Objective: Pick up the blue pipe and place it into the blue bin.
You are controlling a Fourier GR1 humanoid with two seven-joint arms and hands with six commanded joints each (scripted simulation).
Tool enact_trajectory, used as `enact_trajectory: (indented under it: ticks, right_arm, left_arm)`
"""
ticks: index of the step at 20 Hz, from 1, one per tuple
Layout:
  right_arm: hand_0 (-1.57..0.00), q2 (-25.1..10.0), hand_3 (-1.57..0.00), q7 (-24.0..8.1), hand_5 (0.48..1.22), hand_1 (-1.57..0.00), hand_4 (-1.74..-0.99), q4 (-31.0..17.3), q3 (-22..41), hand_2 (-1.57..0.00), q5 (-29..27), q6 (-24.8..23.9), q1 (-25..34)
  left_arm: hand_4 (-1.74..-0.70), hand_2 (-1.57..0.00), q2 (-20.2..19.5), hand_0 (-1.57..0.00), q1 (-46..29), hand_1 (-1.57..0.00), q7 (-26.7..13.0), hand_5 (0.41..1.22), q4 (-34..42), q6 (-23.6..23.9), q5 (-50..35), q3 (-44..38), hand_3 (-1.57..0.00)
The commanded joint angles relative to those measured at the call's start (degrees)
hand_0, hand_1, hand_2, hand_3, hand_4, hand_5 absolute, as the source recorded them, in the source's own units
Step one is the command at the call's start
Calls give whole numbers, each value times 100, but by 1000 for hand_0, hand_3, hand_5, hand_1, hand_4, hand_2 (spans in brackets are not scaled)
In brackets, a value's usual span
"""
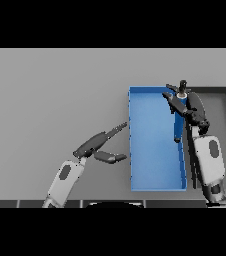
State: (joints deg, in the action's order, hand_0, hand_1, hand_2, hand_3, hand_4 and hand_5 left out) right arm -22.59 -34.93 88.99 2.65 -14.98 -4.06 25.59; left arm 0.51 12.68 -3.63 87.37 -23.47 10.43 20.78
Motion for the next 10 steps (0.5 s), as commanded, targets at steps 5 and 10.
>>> enact_trajectory:
  ticks: [5, 10]
  right_arm:
    - [-1571, -1154, -1005, 0, 1221, -1571, -1585, -122, 1379, -1571, -1552, -1189, -293]
    - [-1571, -2024, -455, 0, 1161, -1571, -1626, -220, 2778, -1518, -3193, -2409, 100]
  left_arm:
    - [-922, 1, -49, 1, 42, 1, 133, 480, -48, 49, 25, -56, 1]
    - [-920, 1, -44, 1, 79, 1, 84, 491, 11, 16, -25, -61, 1]
